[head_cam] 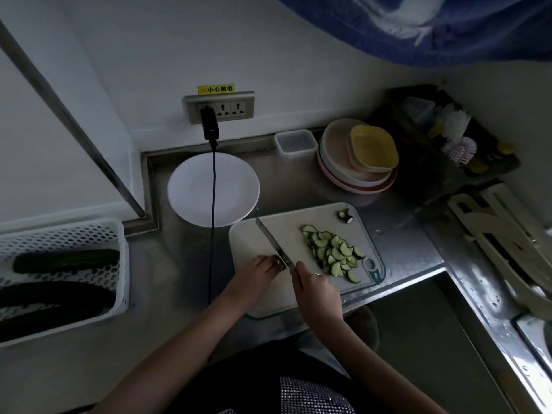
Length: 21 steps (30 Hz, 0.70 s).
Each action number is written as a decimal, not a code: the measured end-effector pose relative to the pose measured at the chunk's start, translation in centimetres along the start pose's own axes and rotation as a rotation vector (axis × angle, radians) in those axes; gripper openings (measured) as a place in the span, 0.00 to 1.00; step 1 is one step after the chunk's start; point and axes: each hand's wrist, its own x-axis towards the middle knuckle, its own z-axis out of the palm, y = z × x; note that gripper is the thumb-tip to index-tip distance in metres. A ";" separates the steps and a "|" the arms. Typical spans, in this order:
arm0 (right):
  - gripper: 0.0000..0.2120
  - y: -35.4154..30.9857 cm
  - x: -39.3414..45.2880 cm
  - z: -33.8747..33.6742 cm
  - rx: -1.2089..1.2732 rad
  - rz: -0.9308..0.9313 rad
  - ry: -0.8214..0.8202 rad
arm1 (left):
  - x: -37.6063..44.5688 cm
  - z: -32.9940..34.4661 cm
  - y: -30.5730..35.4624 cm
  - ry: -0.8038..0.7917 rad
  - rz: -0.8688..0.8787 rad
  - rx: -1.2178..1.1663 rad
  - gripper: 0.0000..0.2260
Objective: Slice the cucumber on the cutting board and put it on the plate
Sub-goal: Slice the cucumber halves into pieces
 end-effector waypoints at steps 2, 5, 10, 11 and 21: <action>0.11 -0.1 -0.1 0.4 -0.050 -0.004 -0.041 | -0.1 -0.1 0.1 -0.004 -0.021 -0.034 0.22; 0.12 0.1 -0.2 0.9 -0.107 0.000 -0.086 | -0.2 -0.5 -0.1 -0.021 -0.023 -0.053 0.16; 0.11 0.3 0.0 0.7 -0.160 -0.029 -0.099 | -0.1 -0.7 0.0 -0.086 -0.081 -0.109 0.20; 0.10 0.3 0.0 0.6 -0.159 -0.034 -0.099 | -0.1 -0.7 0.1 -0.090 -0.085 -0.112 0.20; 0.08 0.9 0.4 1.3 -0.058 0.058 -0.201 | 0.2 -1.4 0.4 -0.067 -0.041 -0.056 0.19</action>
